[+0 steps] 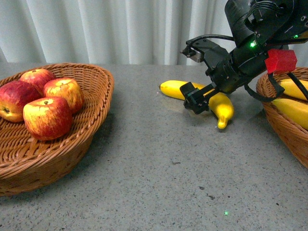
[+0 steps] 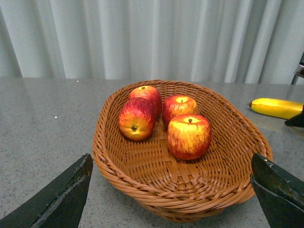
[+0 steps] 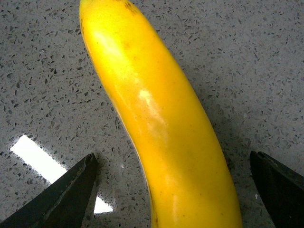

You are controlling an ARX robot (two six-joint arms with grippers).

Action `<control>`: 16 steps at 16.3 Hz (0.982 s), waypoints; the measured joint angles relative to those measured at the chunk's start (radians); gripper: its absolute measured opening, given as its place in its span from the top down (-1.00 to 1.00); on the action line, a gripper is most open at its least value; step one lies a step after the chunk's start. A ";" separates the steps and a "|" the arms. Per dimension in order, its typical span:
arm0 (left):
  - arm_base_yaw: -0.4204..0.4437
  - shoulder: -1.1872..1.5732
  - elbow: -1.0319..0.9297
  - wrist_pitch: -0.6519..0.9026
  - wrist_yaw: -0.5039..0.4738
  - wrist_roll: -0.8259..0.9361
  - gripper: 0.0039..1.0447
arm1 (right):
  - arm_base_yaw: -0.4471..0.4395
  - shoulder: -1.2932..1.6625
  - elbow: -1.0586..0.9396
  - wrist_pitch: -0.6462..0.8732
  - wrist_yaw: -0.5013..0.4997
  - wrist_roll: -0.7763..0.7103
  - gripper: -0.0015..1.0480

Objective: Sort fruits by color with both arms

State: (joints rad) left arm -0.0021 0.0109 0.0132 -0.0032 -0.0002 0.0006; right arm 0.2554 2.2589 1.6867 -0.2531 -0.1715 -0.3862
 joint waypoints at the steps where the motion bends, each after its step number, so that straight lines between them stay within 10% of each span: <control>1: 0.000 0.000 0.000 0.000 0.000 0.000 -0.88 | 0.002 0.000 0.002 -0.008 0.000 -0.002 -0.87; 8: 0.000 0.000 0.000 0.000 0.000 0.000 -0.88 | 0.013 0.006 0.001 0.043 0.031 -0.009 0.31; 16: 0.000 0.000 0.000 0.000 0.000 0.000 -0.88 | -0.109 -0.476 -0.408 0.434 -0.125 0.237 0.32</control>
State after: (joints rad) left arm -0.0021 0.0109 0.0132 -0.0036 -0.0002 0.0006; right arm 0.1467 1.7824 1.2789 0.1806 -0.2962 -0.1493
